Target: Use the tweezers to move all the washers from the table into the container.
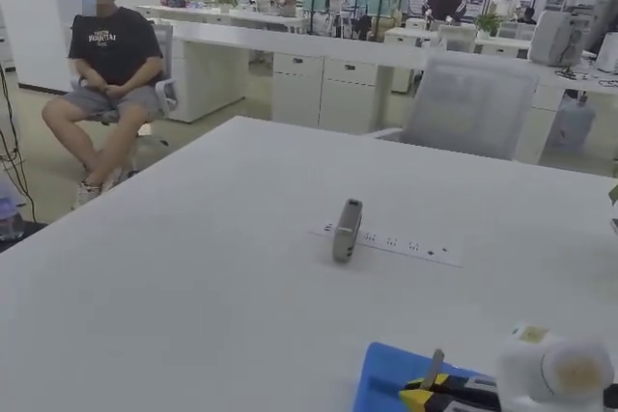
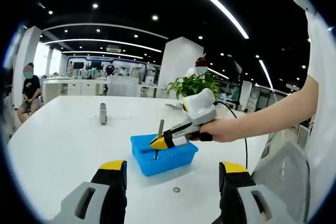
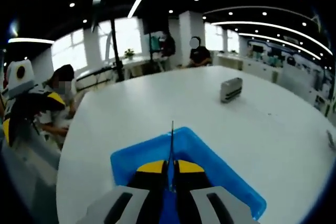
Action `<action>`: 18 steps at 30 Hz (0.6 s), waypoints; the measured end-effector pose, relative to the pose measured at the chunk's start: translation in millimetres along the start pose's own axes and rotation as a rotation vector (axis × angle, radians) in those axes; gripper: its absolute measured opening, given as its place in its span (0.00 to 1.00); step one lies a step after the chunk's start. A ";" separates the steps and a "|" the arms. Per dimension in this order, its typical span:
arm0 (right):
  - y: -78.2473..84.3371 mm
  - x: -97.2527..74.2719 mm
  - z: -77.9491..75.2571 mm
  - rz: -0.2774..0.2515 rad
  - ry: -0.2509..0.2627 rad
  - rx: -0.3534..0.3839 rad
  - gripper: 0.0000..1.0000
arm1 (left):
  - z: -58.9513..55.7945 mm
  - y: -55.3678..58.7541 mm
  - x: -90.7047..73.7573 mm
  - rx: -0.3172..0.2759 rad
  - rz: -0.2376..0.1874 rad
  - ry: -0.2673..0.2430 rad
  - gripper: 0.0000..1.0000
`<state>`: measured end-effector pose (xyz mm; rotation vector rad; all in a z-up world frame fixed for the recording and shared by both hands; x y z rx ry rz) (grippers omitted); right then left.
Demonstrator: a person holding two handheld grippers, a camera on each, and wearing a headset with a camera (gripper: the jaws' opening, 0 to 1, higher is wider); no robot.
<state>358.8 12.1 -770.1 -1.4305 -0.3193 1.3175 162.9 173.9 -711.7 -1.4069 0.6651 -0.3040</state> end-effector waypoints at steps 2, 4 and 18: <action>0.6 0.0 -0.2 -0.003 -0.004 -0.007 0.04 | 0.3 -0.2 -0.2 -0.001 -0.002 -0.003 0.72; 0.8 -2.2 0.6 -0.014 -0.004 -0.006 0.04 | 0.6 -0.5 -0.4 -0.002 -0.005 -0.005 0.72; -15.4 -42.9 34.8 -0.107 -0.033 -0.065 0.04 | -0.1 -0.9 -0.6 -0.002 -0.006 0.001 0.72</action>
Point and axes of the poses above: the centre of the closed fingertips' face, and the gripper's own axes: x roughly forward along the fingers, z roughly to its left, y roughly out of its underside, the point moved 9 cm from there along -x, roughly backward along the fingers, and after that the axes turned 12 degrees about x, right-handed, at the moved point
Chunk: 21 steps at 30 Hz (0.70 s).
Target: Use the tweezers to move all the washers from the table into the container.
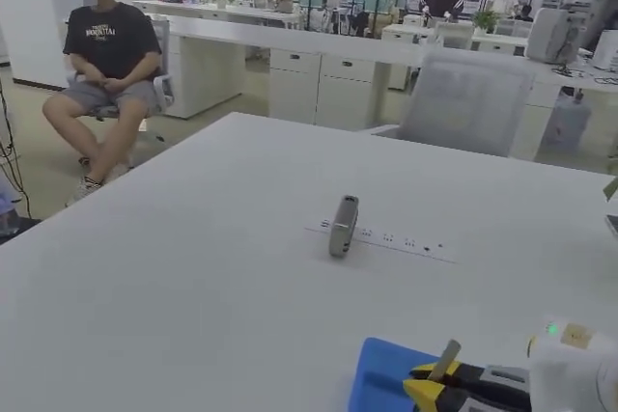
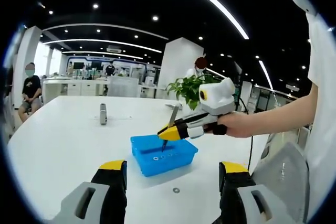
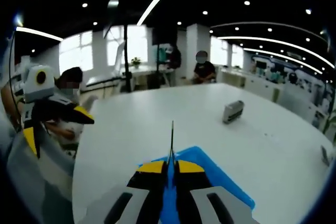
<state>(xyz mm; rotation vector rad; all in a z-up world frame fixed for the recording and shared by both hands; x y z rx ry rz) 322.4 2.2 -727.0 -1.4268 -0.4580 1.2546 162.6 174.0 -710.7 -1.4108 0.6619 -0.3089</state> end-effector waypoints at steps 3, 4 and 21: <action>-1.3 -4.9 10.0 -0.005 -0.025 0.007 0.04 | 0.0 0.2 0.0 0.000 0.002 0.000 0.72; -1.4 -6.9 14.6 -0.008 -0.034 0.009 0.04 | 0.0 0.1 0.1 0.001 0.002 0.000 0.72; 51.4 4.2 47.1 0.105 -0.141 0.247 0.04 | -0.2 0.5 0.1 0.002 0.004 0.003 0.72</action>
Point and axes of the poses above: the centre of the closed fingertips' face, and the gripper's own axes: x roughly forward along the fingers, z roughly to its left, y roughly out of its underside, the point moved 9 cm from there along -x, roughly backward along the fingers, and after that the axes turned 12 degrees about x, right-handed, at the moved point
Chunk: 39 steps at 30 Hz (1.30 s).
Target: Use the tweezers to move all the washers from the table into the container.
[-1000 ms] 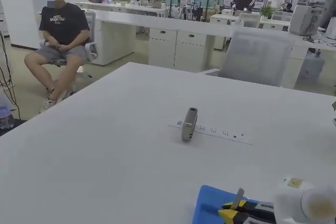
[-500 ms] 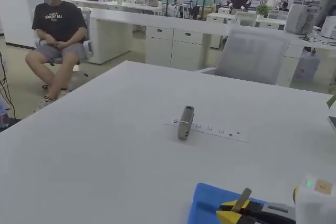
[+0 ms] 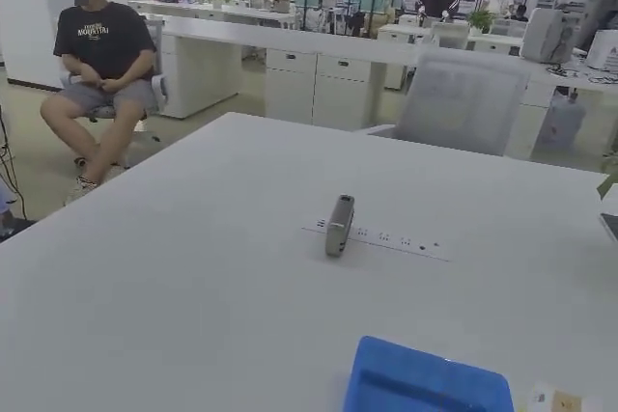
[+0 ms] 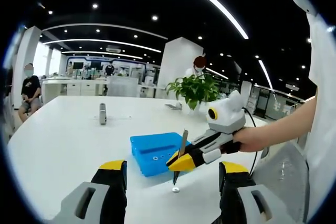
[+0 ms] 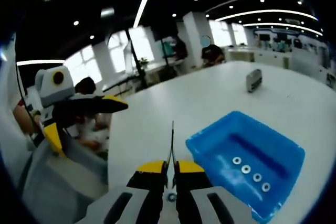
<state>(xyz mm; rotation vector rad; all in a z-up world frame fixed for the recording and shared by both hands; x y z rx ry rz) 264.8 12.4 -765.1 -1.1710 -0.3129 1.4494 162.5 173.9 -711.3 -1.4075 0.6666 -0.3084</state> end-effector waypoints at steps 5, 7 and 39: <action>7.5 1.4 -3.7 0.024 0.013 0.030 0.04 | 0.1 -0.1 0.0 0.000 0.000 0.000 0.72; 8.3 0.5 -3.4 0.022 0.015 0.048 0.04 | 0.1 -0.2 0.1 0.000 -0.001 0.000 0.72; 17.2 4.0 8.9 0.080 0.032 -0.270 0.03 | -1.2 -0.1 0.7 0.002 0.002 0.006 0.72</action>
Point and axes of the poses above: the centre of the closed fingertips' face, and the gripper's own axes: x roughly forward along the fingers, z roughly to its left, y roughly out of its underside, the point moved 9 cm from there along -x, roughly backward along the fingers, and after that the axes turned 12 degrees about x, right-handed, at the moved point
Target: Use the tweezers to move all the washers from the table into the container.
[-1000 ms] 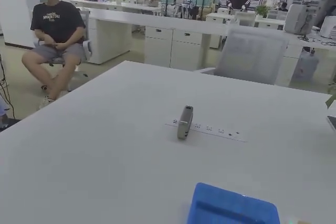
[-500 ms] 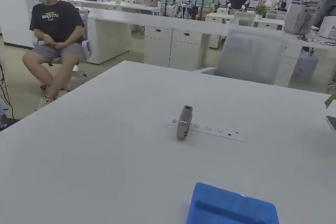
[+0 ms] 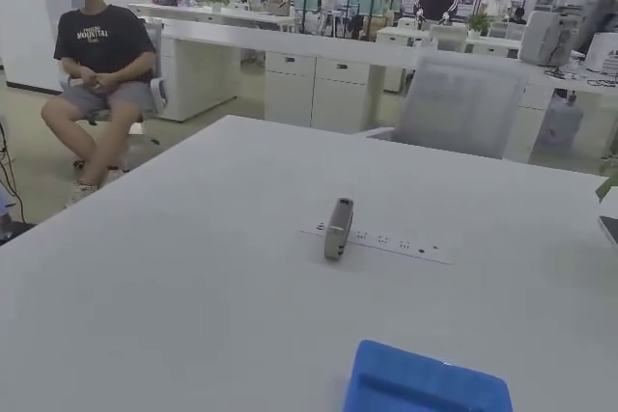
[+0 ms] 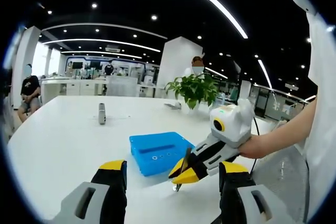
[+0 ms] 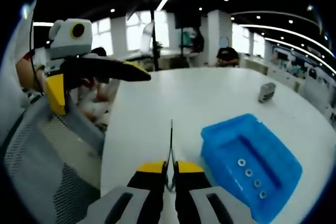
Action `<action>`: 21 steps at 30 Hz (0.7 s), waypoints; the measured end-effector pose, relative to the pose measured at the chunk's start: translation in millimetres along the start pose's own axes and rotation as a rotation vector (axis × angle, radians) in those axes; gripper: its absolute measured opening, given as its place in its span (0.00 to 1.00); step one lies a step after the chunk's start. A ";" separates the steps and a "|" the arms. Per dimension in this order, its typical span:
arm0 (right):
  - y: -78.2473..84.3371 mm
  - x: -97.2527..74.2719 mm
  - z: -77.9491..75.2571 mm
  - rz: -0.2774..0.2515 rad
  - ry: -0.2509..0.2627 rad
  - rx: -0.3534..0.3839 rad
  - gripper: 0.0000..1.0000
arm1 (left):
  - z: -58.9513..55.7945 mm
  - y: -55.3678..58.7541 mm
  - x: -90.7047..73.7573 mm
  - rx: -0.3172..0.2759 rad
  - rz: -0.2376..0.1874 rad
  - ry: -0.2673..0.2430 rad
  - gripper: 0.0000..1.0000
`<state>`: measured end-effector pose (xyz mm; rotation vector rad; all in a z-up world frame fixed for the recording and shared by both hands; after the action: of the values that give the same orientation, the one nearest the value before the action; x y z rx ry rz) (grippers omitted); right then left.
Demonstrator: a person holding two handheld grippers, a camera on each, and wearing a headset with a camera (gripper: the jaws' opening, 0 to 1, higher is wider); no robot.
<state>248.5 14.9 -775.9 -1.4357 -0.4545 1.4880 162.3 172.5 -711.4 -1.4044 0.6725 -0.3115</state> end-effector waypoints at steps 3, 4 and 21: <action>-10.2 -6.8 -3.0 -0.048 -0.009 0.046 0.03 | -0.3 -0.1 0.1 0.000 -0.001 0.001 0.72; -13.2 -8.8 -4.3 -0.060 -0.010 0.053 0.03 | -0.4 -0.1 0.1 0.000 0.000 0.002 0.72; -60.0 -33.3 -53.7 -0.244 0.010 0.436 0.03 | 0.3 -0.1 -0.4 -0.005 -0.007 -0.002 0.72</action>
<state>314.0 -4.4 -721.8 -1.0052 -0.2657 1.2850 162.2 173.0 -711.2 -1.4116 0.6672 -0.3134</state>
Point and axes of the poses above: the centre of the closed fingertips' face, and the gripper's own axes: x roughly forward along the fingers, z roughly to its left, y roughly out of its underside, the point moved 9 cm from there along -x, roughly backward along the fingers, and after that the axes turned 12 degrees about x, right-handed, at the moved point
